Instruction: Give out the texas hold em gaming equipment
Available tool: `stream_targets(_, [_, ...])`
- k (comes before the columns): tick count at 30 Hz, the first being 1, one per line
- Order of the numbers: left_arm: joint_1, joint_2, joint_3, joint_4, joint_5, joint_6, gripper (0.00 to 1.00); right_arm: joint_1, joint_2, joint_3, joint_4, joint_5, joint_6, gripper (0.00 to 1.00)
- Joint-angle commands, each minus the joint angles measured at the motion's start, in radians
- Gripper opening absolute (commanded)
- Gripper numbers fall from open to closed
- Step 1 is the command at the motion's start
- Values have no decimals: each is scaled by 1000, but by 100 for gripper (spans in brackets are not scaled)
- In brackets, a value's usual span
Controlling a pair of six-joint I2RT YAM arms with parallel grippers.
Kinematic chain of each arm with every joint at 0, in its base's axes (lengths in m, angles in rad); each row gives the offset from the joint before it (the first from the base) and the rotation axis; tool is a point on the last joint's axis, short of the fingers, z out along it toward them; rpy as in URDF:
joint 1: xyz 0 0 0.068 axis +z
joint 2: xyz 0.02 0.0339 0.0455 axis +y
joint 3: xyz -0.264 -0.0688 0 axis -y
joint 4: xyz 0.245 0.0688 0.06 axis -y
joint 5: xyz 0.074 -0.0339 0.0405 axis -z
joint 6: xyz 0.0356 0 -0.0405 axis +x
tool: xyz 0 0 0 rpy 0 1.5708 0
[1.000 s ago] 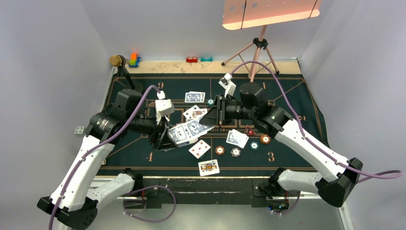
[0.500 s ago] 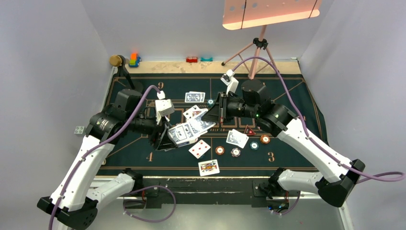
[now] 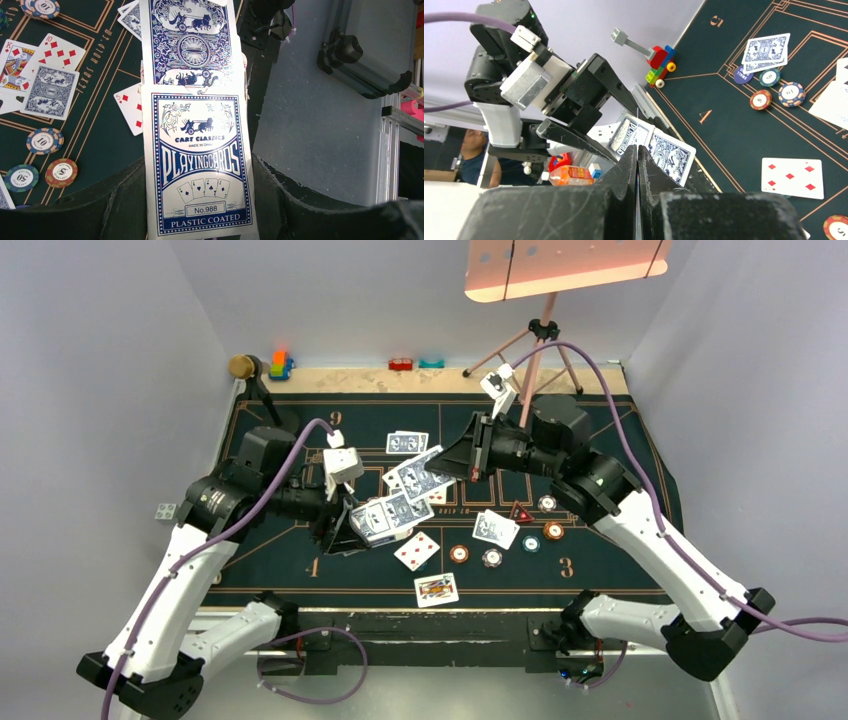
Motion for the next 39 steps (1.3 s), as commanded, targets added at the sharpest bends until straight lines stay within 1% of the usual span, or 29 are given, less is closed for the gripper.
stream_targets(1, [4,-19,22,21,33,6,0,-41,-5,33,83,-67,45,0])
stream_targets(3, [4,-20,19,16,35,12,0,-85,-5,33,88,-62,45,0])
stream_targets(6, [4,-29,12,13,37,13,0,-167,6,16,138,-74,53,0])
stream_targets(10, [4,-38,10,2,45,16,0,-200,107,21,164,-56,19,0])
stream_targets(14, [4,-48,7,-16,44,27,0,-201,253,-36,235,-45,0,0])
stream_targets(19, [5,-62,-19,-33,46,44,0,-191,452,-100,357,24,-13,0])
stream_targets(23, [5,-65,-26,-36,54,51,0,-164,593,-94,376,94,-47,0])
stream_targets(27, [4,-67,-32,-41,58,60,0,-144,709,-76,449,132,-48,0])
stream_targets(31, [5,-69,-35,-52,55,75,0,-120,781,-62,477,163,-30,0])
stream_targets(37, [4,-77,-60,-52,62,82,0,-79,839,-55,446,245,-35,0])
stream_targets(38, [5,-80,-66,-53,58,85,0,-75,843,-57,434,255,-39,1])
stream_targets(39, [4,-83,-70,-52,55,87,0,-72,845,-56,419,264,-43,7])
